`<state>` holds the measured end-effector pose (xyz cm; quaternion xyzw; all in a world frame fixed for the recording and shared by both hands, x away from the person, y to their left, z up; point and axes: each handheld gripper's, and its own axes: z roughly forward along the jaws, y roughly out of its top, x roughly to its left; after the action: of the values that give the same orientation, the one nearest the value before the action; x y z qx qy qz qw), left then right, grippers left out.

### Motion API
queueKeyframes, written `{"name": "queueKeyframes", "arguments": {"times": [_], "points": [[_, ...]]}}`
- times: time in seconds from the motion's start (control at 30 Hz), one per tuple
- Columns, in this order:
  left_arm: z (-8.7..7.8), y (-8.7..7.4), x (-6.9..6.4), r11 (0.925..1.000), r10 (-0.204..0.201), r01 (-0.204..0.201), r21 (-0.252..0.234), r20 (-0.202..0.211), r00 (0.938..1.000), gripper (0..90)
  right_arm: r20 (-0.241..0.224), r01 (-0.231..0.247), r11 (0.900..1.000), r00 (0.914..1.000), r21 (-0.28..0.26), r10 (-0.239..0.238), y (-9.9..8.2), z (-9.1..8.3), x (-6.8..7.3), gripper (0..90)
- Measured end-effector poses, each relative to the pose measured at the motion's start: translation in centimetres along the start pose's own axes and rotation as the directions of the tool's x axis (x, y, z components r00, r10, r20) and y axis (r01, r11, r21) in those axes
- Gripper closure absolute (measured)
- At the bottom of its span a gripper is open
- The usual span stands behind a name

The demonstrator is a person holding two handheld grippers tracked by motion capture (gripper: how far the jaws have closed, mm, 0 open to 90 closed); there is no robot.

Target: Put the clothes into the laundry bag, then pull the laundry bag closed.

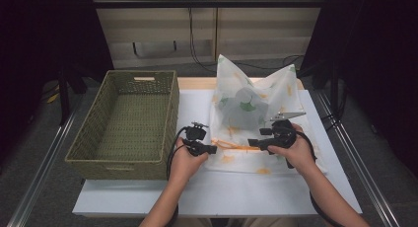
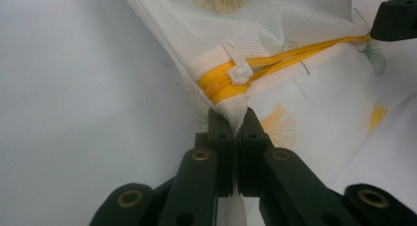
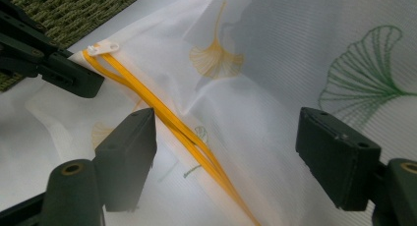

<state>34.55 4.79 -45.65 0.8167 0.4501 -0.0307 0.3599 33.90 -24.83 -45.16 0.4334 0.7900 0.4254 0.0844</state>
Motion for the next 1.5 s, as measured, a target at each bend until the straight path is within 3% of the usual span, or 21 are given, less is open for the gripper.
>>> {"name": "queueKeyframes", "arguments": {"times": [0.57,0.67,0.7,1.13,1.27,1.5], "points": [[-0.1,-0.2,0.1,1.0,-0.007,0.007,-0.005,0.004,1.0,87.8,-0.042,0.01,0.9999,0.9991,0.005,-0.01,1.6,1.8,1.6,23.6],[0.0,-0.3,0.1,0.9996,-0.023,0.023,-0.017,0.008,0.9997,87.7,-0.046,0.008,1.0,0.9989,0.006,-0.008,1.9,2.2,1.8,23.8],[-0.1,-0.3,0.2,1.0,-0.006,0.006,-0.005,0.003,1.0,87.7,-0.046,0.007,1.0,0.9989,0.007,-0.007,2.0,2.2,2.0,24.0],[0.0,-0.2,-0.1,1.0,0.007,-0.007,-0.004,0.007,1.0,87.7,-0.068,0.007,0.9996,0.9977,0.026,-0.006,3.0,3.4,3.5,26.0],[-0.1,-0.2,-0.1,0.9999,0.007,-0.007,-0.007,0.007,1.0,87.8,-0.078,-0.014,0.9992,0.9968,0.038,0.017,3.2,4.1,4.0,26.8],[-0.2,-0.3,-0.2,0.9998,0.019,-0.019,-0.004,0.004,0.9998,87.7,-0.126,-0.052,0.9978,0.9904,0.041,0.057,3.5,5.1,5.1,36.2]]}}
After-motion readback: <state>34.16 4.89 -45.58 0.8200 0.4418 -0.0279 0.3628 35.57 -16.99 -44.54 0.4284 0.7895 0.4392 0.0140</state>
